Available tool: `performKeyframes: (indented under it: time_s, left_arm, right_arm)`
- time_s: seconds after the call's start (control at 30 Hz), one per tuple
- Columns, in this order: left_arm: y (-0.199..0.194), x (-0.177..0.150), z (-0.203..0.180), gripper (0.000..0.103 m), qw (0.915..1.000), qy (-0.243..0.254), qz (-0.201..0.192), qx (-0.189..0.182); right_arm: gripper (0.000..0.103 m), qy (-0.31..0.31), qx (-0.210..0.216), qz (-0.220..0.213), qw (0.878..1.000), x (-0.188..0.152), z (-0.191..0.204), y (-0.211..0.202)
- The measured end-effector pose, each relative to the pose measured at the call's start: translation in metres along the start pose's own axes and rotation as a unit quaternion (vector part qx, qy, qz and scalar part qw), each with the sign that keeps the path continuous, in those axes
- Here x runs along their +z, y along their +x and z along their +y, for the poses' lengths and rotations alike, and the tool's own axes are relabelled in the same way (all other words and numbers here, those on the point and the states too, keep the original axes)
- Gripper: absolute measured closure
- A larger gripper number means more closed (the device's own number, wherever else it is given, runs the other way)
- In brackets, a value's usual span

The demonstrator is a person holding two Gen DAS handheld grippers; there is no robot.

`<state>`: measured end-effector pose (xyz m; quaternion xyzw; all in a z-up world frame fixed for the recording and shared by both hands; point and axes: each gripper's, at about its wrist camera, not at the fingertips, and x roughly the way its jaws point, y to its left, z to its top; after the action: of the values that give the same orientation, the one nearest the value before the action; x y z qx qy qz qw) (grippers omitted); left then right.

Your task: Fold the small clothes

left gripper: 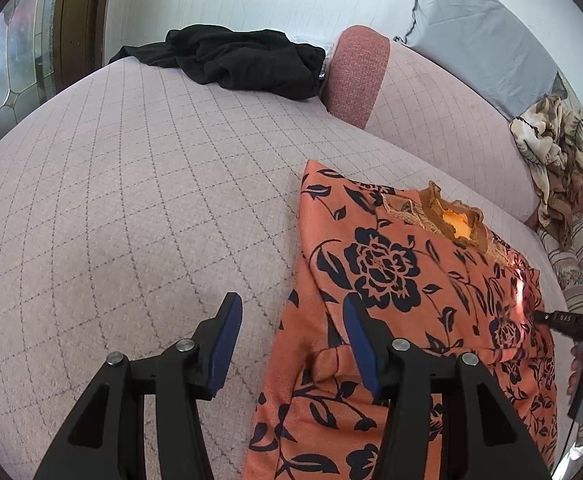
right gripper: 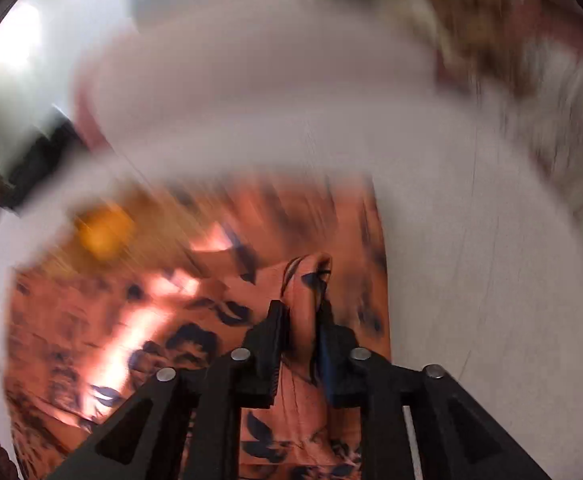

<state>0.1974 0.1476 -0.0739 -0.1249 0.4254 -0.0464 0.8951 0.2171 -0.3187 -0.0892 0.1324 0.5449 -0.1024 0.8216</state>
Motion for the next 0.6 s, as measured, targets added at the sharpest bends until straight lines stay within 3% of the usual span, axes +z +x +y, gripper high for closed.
performKeyframes:
  time_s: [0.03, 0.1, 0.13, 0.17, 0.23, 0.3, 0.4, 0.43, 0.5, 0.53, 0.6]
  left_arm:
    - [0.000, 0.000, -0.001, 0.050, 1.0000, 0.002, -0.001, 0.001]
    - [0.000, 0.002, -0.002, 0.050, 1.0000, -0.001, -0.003, -0.003]
    - [0.000, 0.003, -0.003, 0.050, 1.0000, -0.002, -0.004, -0.006]
    - [-0.001, 0.003, -0.005, 0.050, 0.9999, -0.001, -0.006, -0.008]
    - [-0.004, 0.003, -0.007, 0.050, 0.9999, 0.005, -0.012, -0.010]
    - [-0.005, 0.002, -0.009, 0.050, 0.9998, 0.014, -0.014, -0.007]
    - [-0.004, 0.002, -0.010, 0.050, 0.9998, 0.016, -0.006, -0.014]
    - [-0.001, 0.000, -0.012, 0.049, 0.9996, 0.027, 0.002, -0.005]
    - [0.018, -0.007, -0.018, 0.048, 0.9957, 0.066, 0.044, 0.049]
    - [0.027, -0.011, -0.017, 0.046, 0.9932, 0.075, 0.057, 0.069]
    - [0.023, -0.008, -0.016, 0.046, 0.9943, 0.068, 0.043, 0.070]
  right_arm:
    - [0.080, 0.003, 0.013, -0.036, 0.999, -0.006, -0.005, -0.008]
    - [0.069, 0.004, 0.015, -0.063, 0.998, -0.006, -0.006, -0.031]
    - [0.057, 0.006, 0.021, -0.078, 0.997, -0.005, -0.007, -0.044]
    - [0.038, 0.012, 0.024, -0.100, 0.995, -0.004, -0.007, -0.061]
    - [0.028, 0.022, 0.058, -0.148, 0.987, -0.005, -0.006, -0.091]
    - [0.028, 0.026, 0.140, -0.150, 0.978, -0.005, -0.003, -0.100]
    - [0.027, 0.047, 0.263, -0.093, 0.959, -0.016, 0.001, -0.075]
    - [0.027, 0.058, 0.270, -0.065, 0.959, -0.021, 0.001, -0.055]
    - [0.030, 0.095, 0.234, 0.002, 0.968, -0.032, -0.010, -0.013]
    - [0.033, 0.114, 0.248, -0.007, 0.962, -0.035, -0.017, -0.013]
    - [0.031, 0.119, 0.269, -0.031, 0.955, -0.032, -0.017, -0.038]
